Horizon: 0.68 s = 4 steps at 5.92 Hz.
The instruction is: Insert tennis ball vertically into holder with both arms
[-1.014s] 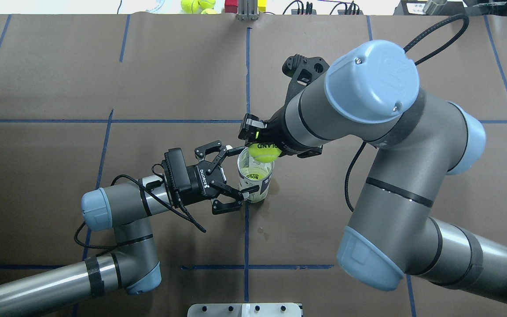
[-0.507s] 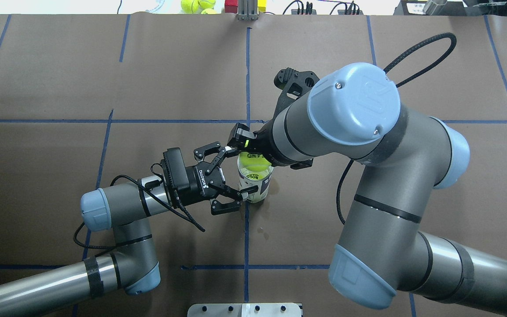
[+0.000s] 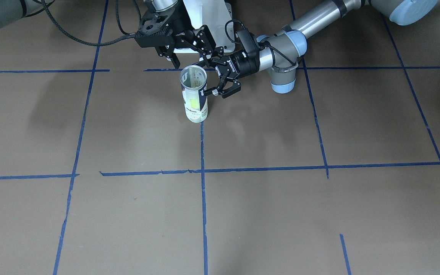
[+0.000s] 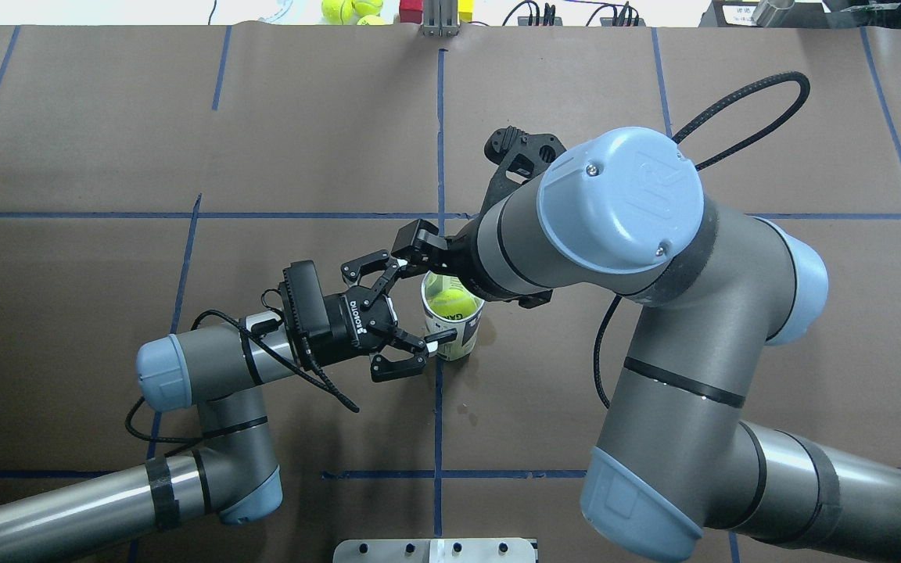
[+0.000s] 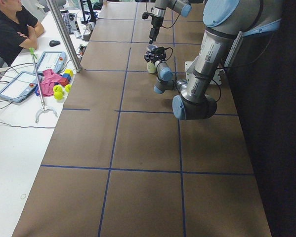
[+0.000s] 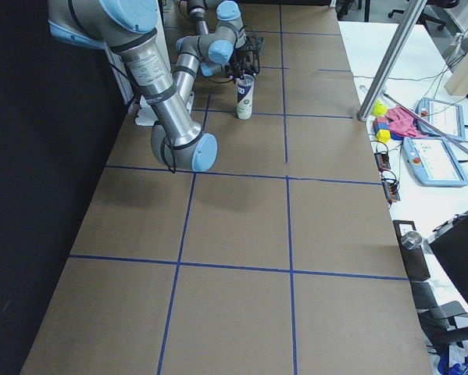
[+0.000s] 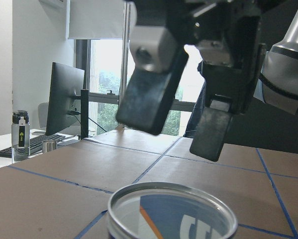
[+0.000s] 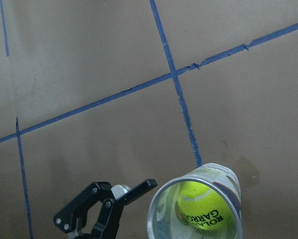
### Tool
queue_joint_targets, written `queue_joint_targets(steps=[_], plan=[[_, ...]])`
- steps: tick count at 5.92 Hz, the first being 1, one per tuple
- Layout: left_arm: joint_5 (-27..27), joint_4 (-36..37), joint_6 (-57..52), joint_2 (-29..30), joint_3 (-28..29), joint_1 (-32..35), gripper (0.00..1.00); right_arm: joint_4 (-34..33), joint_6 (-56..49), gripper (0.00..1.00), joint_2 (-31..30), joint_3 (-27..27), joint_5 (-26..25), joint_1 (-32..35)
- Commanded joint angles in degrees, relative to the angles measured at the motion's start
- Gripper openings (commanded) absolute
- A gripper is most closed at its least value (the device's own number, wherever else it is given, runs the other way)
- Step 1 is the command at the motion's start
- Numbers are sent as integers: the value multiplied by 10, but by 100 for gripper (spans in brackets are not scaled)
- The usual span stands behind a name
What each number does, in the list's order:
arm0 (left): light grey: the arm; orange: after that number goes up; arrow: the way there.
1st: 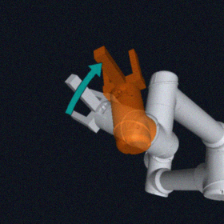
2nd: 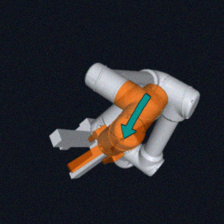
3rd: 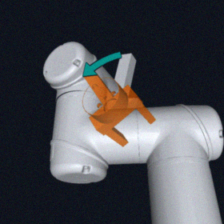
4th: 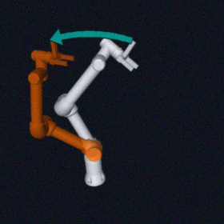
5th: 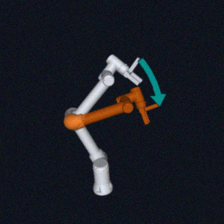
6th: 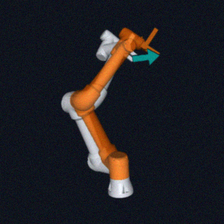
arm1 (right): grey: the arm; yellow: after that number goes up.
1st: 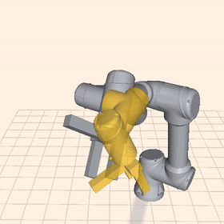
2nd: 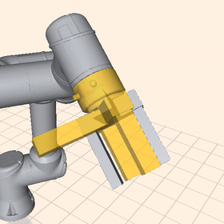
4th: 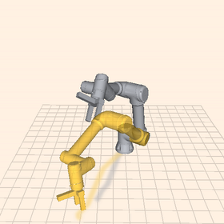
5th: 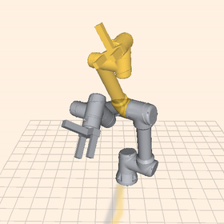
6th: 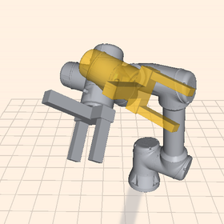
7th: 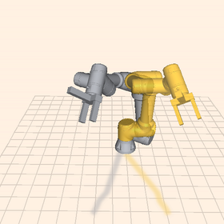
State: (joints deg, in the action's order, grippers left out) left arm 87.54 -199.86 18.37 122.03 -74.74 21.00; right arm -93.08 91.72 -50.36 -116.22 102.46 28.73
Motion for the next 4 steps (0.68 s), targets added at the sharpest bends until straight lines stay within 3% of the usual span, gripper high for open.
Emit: queue_joint_targets(steps=[1, 2, 4], plan=[[0, 1, 3, -49, -54, 0, 100, 0, -11, 100, -6, -8, 40, 65], [0, 1, 3, -64, -68, 2, 100, 0, -70, 100, -30, -9, 97, 136], [0, 6, 3, -86, -69, 41, 100, 2, -210, 100, -137, -25, 126, 219]])
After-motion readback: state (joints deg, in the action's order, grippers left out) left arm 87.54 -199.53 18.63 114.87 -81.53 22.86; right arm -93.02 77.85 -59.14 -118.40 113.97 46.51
